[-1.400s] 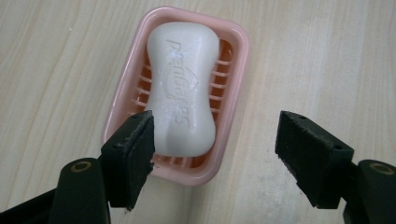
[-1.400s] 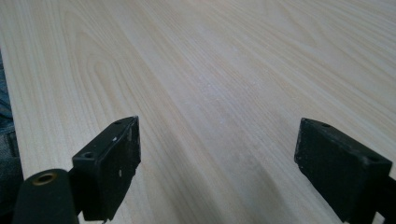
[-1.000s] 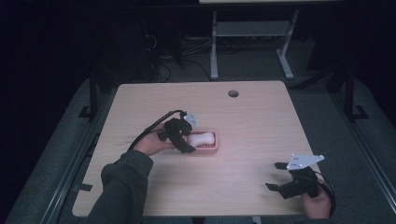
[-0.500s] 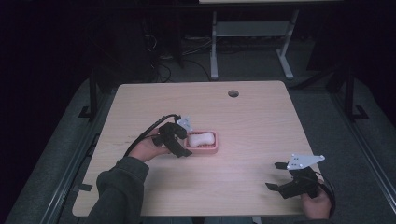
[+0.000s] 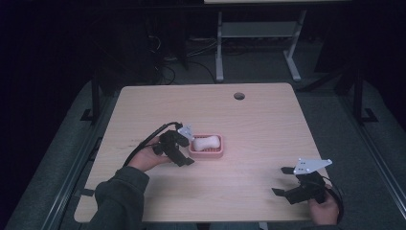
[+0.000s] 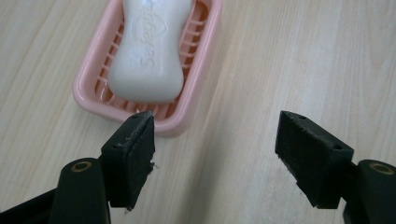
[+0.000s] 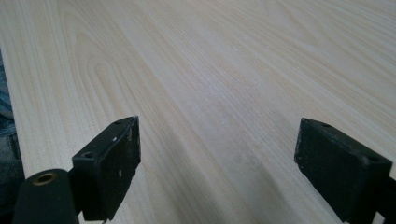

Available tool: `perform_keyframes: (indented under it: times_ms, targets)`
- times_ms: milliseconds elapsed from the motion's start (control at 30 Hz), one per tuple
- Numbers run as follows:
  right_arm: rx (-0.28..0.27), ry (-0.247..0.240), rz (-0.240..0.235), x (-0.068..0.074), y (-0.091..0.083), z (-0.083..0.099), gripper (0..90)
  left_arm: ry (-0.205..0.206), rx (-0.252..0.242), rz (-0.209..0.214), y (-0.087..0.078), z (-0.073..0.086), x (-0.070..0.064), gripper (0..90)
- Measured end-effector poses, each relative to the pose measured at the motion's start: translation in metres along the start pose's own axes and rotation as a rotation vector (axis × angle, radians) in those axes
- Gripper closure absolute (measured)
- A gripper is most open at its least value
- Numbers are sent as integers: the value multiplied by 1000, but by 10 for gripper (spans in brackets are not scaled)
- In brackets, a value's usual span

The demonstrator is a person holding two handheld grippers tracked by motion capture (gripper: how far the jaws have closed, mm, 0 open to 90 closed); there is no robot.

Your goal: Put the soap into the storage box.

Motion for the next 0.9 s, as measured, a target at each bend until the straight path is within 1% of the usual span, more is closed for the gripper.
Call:
perform_keyframes:
  times_ms: [33, 100, 133, 233, 367, 400, 533, 567, 600, 700, 767, 800, 900]
  targets:
    - [0, 0, -1, 0, 0, 0, 141, -6, -2, 0, 0, 2, -1, 280]
    - [1, 0, -1, 0, 1, 0, 142, -3, 3, 0, 0, 3, 0, 280]
    - [3, -1, -1, 0, 1, 0, 142, -9, -2, -2, 0, 6, -1, 279]
    - [4, -1, 1, -1, 1, 1, 142, -11, -4, -4, -1, 7, -2, 279]
    - [3, 3, 2, -2, 1, 1, 142, 1, 11, -11, -3, 12, -4, 274]
    - [4, 5, 2, -2, 1, 2, 141, -1, 1, -17, -3, 12, -5, 275]
    - [6, 4, 2, -2, 2, 2, 142, 0, -9, -19, -6, 17, -8, 274]
    - [6, 5, 2, -2, 2, 2, 142, 3, -6, -19, -6, 18, -8, 274]
    - [9, 7, 2, -2, 2, 2, 141, -4, -8, -18, -6, 19, -9, 274]
    - [9, 9, 2, -2, 2, 2, 142, 2, -4, -22, -7, 20, -9, 270]
    - [10, 15, 4, -2, 1, 2, 142, -2, -13, -21, -9, 22, -11, 270]
    - [9, 15, 5, -2, 1, 2, 142, 4, -11, -22, -9, 23, -11, 270]
    - [8, 13, 3, -2, 1, 3, 142, 1, -10, -30, -9, 24, -13, 267]
Point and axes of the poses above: each handheld gripper's, and its own axes: y roughly forward along the jaws, z roughly out of its underside, x roughly to its left, the point moved 4 cm from there along y, roughly forward along the jaws, and after that the axes turned 1 degree about -z, right-handed, at the moved point
